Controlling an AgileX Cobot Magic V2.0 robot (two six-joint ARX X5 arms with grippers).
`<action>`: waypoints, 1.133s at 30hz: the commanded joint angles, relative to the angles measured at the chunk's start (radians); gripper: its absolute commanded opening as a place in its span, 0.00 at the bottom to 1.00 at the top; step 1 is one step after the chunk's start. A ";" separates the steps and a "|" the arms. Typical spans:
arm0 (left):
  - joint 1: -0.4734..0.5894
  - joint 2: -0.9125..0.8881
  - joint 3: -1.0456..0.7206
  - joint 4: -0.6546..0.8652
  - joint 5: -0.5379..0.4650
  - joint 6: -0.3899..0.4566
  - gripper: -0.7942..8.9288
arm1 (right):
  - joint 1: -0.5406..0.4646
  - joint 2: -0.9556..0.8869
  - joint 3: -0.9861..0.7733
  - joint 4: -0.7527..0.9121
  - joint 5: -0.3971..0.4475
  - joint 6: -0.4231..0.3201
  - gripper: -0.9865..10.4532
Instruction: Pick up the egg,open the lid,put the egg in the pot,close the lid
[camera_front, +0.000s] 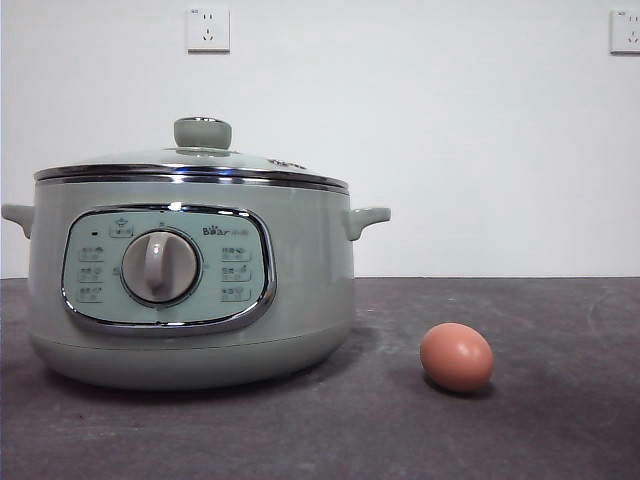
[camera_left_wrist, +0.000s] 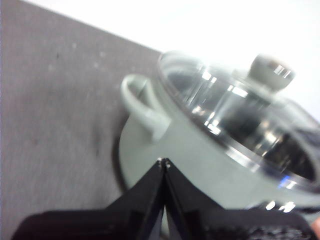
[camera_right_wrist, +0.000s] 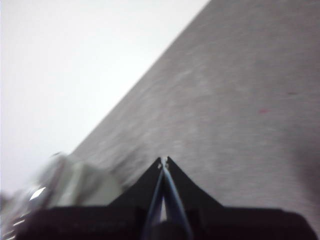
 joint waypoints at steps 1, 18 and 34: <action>0.003 0.001 0.073 -0.033 0.005 -0.005 0.07 | -0.002 0.005 0.048 0.008 -0.077 -0.018 0.08; 0.003 0.266 0.516 -0.172 0.149 0.074 0.07 | -0.002 0.338 0.537 -0.163 -0.219 -0.396 0.09; 0.001 0.626 0.824 -0.372 0.403 0.159 0.09 | 0.007 0.779 0.969 -0.606 -0.381 -0.664 0.14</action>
